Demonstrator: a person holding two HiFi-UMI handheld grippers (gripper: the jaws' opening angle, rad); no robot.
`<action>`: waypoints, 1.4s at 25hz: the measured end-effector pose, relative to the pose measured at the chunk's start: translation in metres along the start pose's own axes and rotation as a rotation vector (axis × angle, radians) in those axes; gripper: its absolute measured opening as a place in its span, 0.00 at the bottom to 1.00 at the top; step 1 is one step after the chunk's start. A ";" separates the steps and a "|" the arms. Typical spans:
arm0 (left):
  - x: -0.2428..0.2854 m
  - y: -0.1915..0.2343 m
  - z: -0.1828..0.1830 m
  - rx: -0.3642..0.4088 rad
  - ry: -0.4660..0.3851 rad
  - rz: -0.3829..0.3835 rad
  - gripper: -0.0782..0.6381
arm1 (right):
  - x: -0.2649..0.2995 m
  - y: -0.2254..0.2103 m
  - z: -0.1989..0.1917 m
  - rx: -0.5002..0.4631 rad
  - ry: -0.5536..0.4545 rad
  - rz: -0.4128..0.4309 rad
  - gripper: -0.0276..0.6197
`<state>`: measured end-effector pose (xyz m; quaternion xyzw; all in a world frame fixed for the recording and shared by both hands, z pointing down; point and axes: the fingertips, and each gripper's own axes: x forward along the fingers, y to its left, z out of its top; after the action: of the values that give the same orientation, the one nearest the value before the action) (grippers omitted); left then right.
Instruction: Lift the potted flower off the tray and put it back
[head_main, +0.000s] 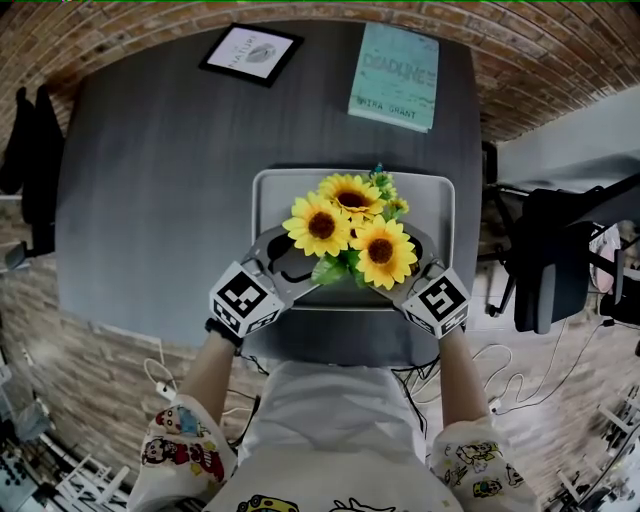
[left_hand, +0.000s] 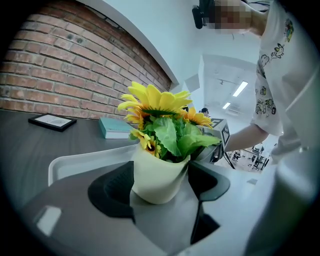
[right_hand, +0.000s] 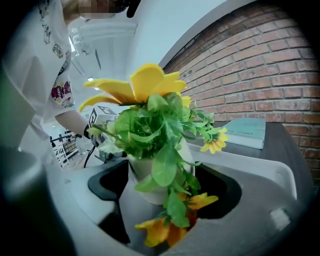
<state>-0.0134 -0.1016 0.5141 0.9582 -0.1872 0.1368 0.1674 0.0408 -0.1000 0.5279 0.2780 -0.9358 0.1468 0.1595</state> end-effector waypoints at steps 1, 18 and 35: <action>0.001 0.000 0.000 0.000 -0.003 0.000 0.60 | 0.000 0.000 0.000 0.000 0.001 0.003 0.67; -0.001 -0.001 0.004 -0.009 -0.003 0.014 0.59 | -0.001 0.001 0.003 -0.024 -0.010 -0.007 0.66; -0.011 -0.015 0.040 -0.006 -0.069 0.035 0.59 | -0.022 0.006 0.042 -0.098 -0.051 -0.014 0.66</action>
<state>-0.0089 -0.1003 0.4705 0.9585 -0.2101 0.1058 0.1612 0.0458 -0.0999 0.4803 0.2799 -0.9437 0.0927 0.1502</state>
